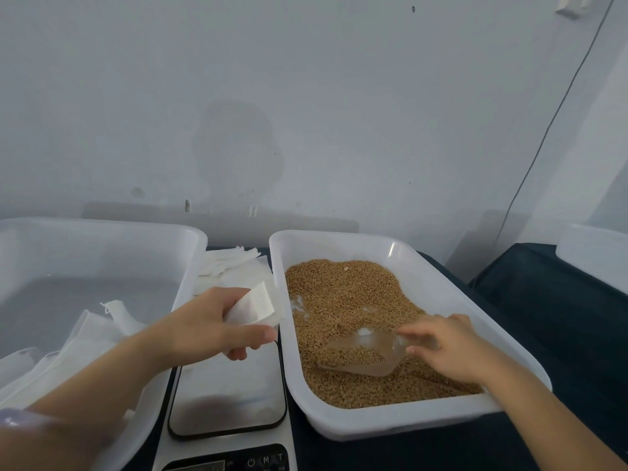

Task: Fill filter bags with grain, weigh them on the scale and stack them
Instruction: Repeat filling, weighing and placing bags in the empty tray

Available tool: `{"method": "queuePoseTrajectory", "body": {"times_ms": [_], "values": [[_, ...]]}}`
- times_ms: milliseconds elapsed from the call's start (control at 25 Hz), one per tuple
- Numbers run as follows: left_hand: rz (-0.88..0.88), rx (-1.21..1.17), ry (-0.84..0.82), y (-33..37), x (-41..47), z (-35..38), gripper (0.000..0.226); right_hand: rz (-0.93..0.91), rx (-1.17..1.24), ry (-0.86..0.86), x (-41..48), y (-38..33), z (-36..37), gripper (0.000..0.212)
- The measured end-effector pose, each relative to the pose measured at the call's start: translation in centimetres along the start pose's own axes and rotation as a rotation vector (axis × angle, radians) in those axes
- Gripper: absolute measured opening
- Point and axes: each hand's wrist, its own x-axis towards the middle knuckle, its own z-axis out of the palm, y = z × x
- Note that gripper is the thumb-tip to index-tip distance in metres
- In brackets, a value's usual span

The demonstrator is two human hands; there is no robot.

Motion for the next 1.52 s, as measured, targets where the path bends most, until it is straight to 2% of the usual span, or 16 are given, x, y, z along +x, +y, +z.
{"method": "queuePoseTrajectory", "body": {"times_ms": [360, 520, 720, 880, 1000, 1120, 1240, 1360, 1520], "values": [[0.032, -0.040, -0.003, -0.1, -0.1, -0.1, 0.010, 0.014, 0.027, 0.010, -0.1, -0.4, -0.3, 0.032], [0.050, -0.060, 0.009, 1.1, -0.3, 0.4, 0.031, 0.083, 0.182, 0.004, 0.1, -0.3, 0.0, 0.033], [0.185, 0.024, 0.033, 4.6, 2.8, 4.3, 0.042, 0.104, 0.255, 0.049, 0.4, -0.5, -0.4, 0.036], [0.154, 0.027, 0.184, 3.8, 5.4, 7.9, 0.037, 0.133, 0.210, 0.141, -0.1, -0.7, -0.6, 0.035], [0.110, 0.120, 0.278, 1.8, 6.1, 8.8, 0.046, 0.165, 0.204, 0.196, 0.0, -0.7, -1.1, 0.035], [0.082, 0.194, 0.353, 1.4, 6.4, 8.9, 0.049, 0.144, 0.315, 0.186, -0.1, -1.1, -1.4, 0.037], [0.051, 0.271, 0.369, 1.5, 6.6, 9.0, 0.045, 0.136, 0.431, 0.189, -1.0, -1.1, -2.8, 0.034], [0.042, 0.311, 0.344, 1.4, 6.6, 9.1, 0.044, 0.105, 0.444, 0.207, -2.1, -1.0, -5.5, 0.029], [0.054, 0.144, 0.318, 1.3, 6.4, 8.9, 0.040, 0.041, 0.368, 0.152, -2.6, -1.6, -9.1, 0.028]]}}
